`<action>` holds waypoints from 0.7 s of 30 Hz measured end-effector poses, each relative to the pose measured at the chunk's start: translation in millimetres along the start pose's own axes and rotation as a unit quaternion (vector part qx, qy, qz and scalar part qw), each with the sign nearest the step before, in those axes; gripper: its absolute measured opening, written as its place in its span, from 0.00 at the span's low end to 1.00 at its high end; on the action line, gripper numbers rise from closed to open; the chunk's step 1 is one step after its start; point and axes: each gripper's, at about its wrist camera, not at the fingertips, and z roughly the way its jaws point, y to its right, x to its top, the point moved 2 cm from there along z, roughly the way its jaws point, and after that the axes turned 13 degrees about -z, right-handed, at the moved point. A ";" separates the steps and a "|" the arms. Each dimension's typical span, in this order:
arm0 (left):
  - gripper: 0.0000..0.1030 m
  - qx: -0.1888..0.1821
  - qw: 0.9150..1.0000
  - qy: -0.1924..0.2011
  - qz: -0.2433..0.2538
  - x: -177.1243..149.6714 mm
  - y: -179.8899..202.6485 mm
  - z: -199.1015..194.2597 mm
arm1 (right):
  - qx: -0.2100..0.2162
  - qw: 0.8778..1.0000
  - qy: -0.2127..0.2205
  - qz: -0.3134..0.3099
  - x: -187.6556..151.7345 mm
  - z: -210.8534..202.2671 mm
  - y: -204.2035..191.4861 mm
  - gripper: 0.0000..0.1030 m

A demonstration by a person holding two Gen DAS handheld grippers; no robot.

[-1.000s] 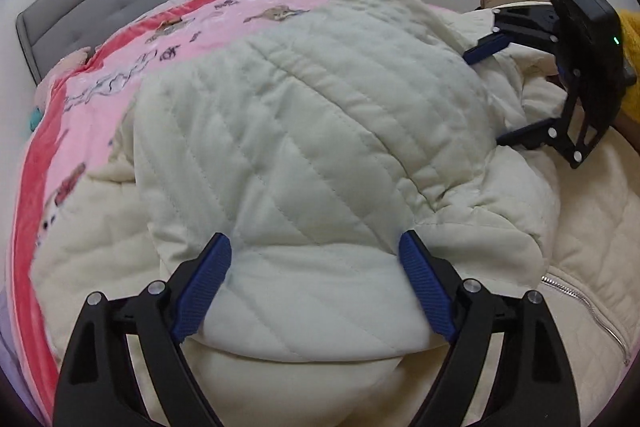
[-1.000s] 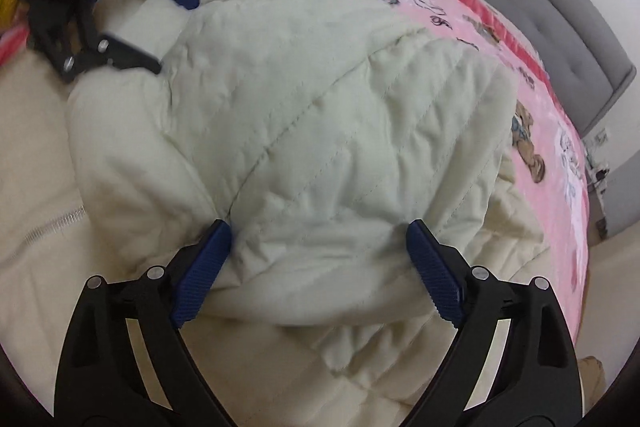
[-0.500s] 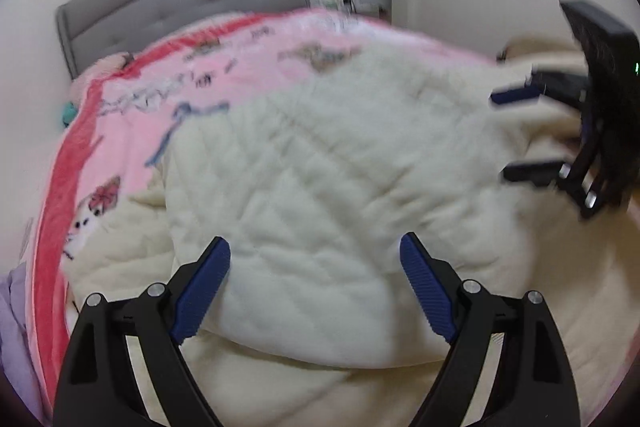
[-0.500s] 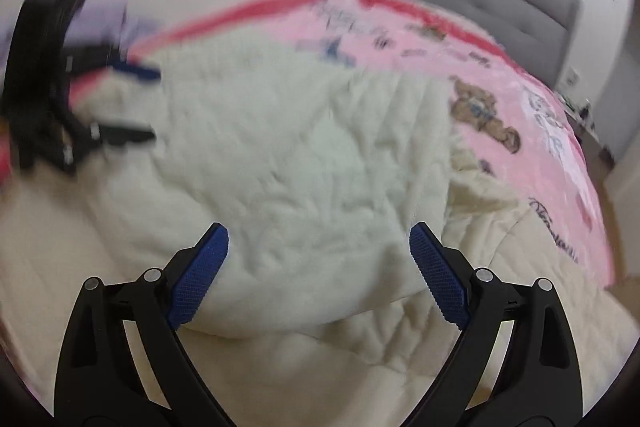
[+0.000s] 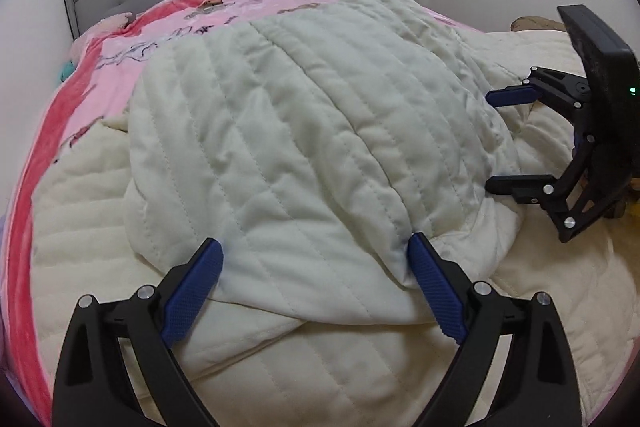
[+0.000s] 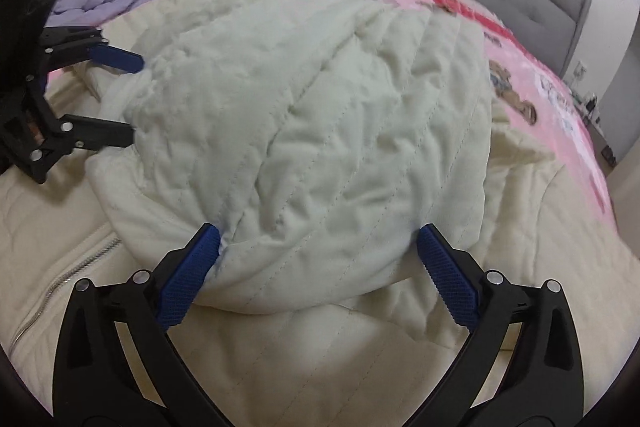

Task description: Fold large clothes

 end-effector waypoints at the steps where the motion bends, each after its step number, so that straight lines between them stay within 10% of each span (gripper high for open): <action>1: 0.90 0.000 1.000 -0.001 -0.001 -0.2 -0.4 1.4 | 0.000 1.000 -0.003 0.001 -0.3 2.5 0.4 0.92; 8: 0.91 0.027 0.999 0.018 -0.011 -1.0 3.0 -2.8 | -0.029 1.000 0.003 0.003 2.1 -5.2 -3.5 0.92; 13: 0.91 0.083 0.987 0.132 -0.021 4.4 44.9 -54.9 | -0.147 0.978 0.079 0.129 -8.3 -96.1 11.0 0.92; 16: 0.92 0.074 0.982 0.172 -0.011 9.3 81.7 -73.3 | -0.233 0.939 0.094 0.233 -49.1 -162.5 31.2 0.92; 21: 0.93 0.041 0.990 0.136 -0.009 15.0 124.1 -43.3 | -0.333 0.831 0.091 0.435 -158.7 -258.7 76.6 0.92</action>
